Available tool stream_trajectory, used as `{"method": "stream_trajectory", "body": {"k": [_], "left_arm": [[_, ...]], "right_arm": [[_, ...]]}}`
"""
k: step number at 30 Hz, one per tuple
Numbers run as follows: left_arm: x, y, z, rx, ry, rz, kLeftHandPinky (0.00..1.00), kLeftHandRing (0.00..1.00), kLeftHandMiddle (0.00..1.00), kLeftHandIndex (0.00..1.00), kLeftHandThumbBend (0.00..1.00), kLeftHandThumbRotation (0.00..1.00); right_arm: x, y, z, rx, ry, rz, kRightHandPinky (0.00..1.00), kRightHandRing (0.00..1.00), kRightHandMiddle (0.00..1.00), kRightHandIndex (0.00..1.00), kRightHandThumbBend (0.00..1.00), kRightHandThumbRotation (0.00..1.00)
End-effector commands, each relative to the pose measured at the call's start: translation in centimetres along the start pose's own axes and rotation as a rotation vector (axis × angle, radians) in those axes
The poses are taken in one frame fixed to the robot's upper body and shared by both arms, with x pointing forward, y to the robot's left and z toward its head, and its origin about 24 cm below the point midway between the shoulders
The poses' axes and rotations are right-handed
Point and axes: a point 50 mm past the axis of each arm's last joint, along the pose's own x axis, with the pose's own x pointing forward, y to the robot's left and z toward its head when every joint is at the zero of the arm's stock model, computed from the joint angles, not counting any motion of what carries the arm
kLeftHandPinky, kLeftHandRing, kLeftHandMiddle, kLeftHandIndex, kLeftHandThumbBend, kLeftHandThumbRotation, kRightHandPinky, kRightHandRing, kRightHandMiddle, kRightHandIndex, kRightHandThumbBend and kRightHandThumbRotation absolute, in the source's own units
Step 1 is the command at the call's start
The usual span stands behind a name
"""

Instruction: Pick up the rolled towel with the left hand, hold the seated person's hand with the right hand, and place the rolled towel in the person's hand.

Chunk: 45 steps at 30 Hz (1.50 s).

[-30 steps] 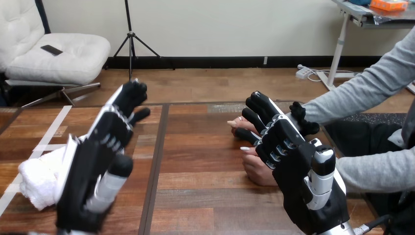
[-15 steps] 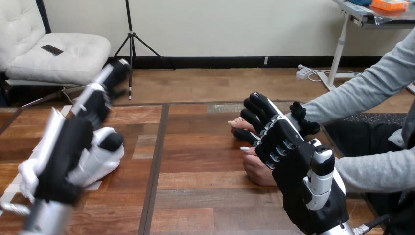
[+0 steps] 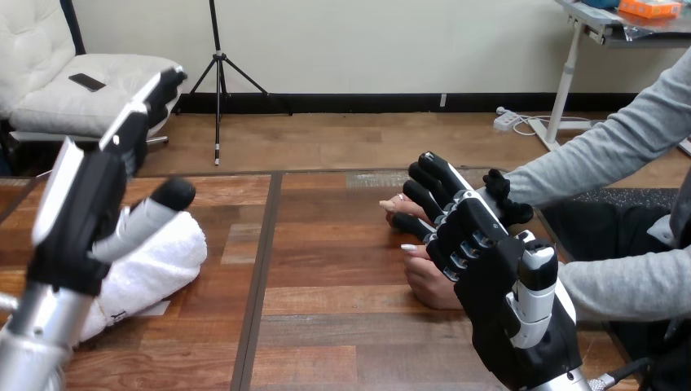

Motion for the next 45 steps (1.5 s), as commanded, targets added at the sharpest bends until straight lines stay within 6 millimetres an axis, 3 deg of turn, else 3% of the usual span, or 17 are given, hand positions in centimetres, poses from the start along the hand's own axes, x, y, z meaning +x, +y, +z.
{"method": "stream_trajectory", "body": {"k": [1,19,27,34,45], "left_arm": [[2.4,1.3,0.6,0.060,-0.043,-0.023,0.89,0.95,0.96,0.93,0.98,0.91],[4.8,3.1,-0.6,0.160,0.068,-0.061,0.86,0.94,0.94,0.92,0.94,0.84],[5.6,3.9,-1.3,0.190,0.122,-0.106,0.89,0.97,0.97,0.95,0.85,0.80],[6.3,4.6,-2.2,0.309,0.192,-0.148,0.87,0.96,0.97,0.95,0.75,0.75],[7.0,5.1,-3.6,0.553,0.325,-0.236,0.79,0.91,0.94,0.94,0.79,0.68]], "right_arm": [[1.3,0.1,1.7,-0.038,-0.085,0.027,0.90,0.97,0.97,0.95,1.00,1.00],[1.3,-0.2,1.8,-0.040,-0.092,0.034,0.93,0.98,0.96,0.94,1.00,1.00],[1.4,-0.3,1.8,-0.039,-0.104,0.034,0.94,0.97,0.95,0.93,1.00,1.00],[1.4,-0.4,1.9,-0.047,-0.107,0.028,0.94,0.96,0.95,0.93,0.99,1.00],[1.5,-0.5,1.8,-0.043,-0.112,0.037,0.99,0.96,0.94,0.92,0.99,1.00]]}}
